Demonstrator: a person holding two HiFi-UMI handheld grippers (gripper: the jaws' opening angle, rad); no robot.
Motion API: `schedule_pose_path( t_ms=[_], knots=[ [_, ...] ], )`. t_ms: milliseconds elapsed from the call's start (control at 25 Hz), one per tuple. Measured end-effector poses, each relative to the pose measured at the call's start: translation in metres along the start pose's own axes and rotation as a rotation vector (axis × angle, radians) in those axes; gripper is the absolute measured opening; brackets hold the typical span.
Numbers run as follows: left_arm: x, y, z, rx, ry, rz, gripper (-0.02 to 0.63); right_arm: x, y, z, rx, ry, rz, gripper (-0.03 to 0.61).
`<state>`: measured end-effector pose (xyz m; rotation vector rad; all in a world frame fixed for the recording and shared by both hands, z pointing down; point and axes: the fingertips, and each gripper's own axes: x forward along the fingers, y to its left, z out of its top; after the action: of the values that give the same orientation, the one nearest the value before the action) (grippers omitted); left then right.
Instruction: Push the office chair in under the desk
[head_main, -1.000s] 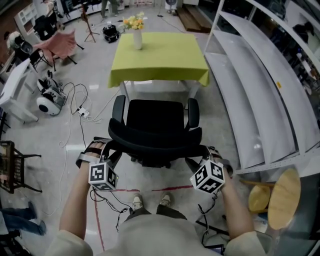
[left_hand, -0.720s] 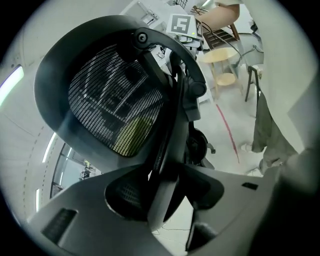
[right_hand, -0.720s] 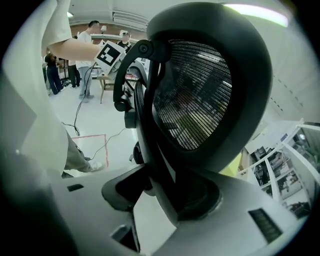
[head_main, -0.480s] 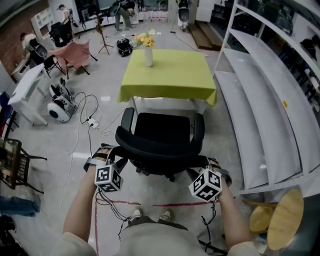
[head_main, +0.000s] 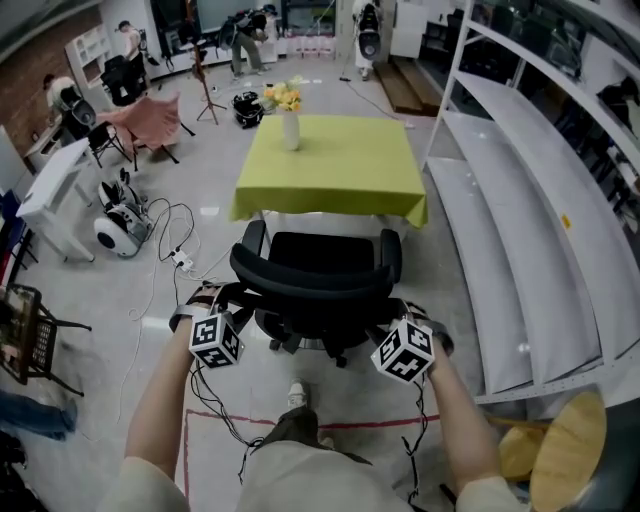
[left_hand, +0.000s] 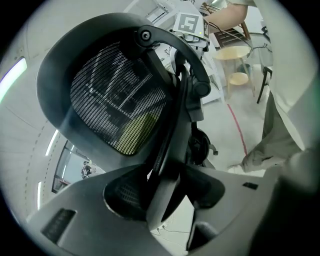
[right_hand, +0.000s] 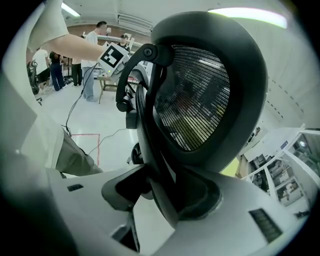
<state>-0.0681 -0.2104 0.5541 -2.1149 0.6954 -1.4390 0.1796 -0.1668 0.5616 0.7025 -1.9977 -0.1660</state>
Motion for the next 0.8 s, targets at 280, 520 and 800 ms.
schedule_pose_path(
  t_ms=[280, 520, 800],
  knots=[
    [0.034, 0.032, 0.007, 0.006, -0.024, 0.007, 0.212, 0.023, -0.045, -0.003, -0.005, -0.006, -0.009, 0.201],
    [0.061, 0.054, 0.019, -0.001, -0.022, 0.025, 0.213, 0.037, -0.082, -0.011, 0.007, -0.003, -0.001, 0.206],
    [0.095, 0.087, 0.03, -0.002, -0.018, 0.034, 0.215, 0.056, -0.13, -0.017, 0.006, 0.001, -0.004, 0.209]
  ],
)
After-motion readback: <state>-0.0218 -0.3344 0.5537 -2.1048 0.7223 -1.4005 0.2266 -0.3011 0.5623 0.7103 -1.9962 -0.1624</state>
